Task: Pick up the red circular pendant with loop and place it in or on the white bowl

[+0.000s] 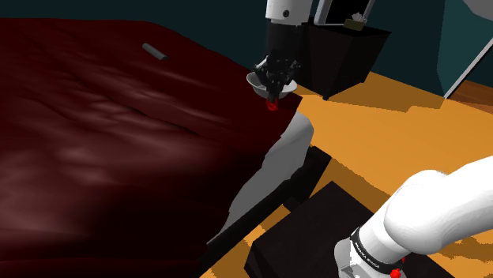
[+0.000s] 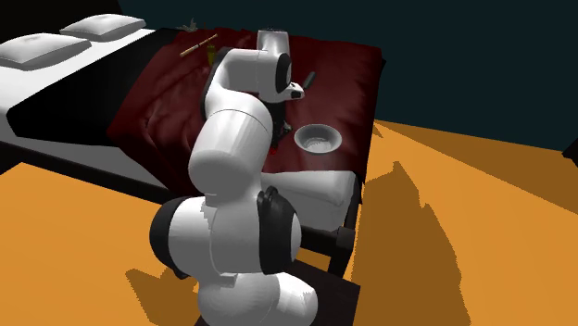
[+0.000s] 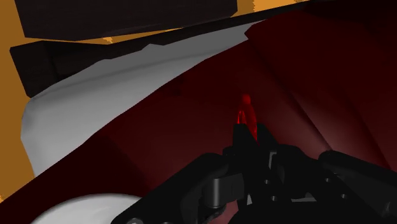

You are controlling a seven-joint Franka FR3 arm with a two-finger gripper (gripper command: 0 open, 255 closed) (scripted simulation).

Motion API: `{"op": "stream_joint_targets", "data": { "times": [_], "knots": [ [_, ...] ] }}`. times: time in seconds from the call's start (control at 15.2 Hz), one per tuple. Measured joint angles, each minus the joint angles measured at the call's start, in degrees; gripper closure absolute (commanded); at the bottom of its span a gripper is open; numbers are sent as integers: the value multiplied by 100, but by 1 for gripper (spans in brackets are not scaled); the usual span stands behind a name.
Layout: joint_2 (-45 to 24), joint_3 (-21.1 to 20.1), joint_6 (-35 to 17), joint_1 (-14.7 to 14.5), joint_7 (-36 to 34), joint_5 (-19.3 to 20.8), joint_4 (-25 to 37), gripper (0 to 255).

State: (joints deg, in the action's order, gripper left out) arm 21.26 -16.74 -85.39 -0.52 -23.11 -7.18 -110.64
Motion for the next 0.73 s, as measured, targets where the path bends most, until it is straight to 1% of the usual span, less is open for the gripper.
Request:
{"op": "stream_joint_targets", "data": {
  "times": [0.73],
  "knots": [
    [-353, 1, 884, 37, -94, 82, 1231, 255]
  ]
}}
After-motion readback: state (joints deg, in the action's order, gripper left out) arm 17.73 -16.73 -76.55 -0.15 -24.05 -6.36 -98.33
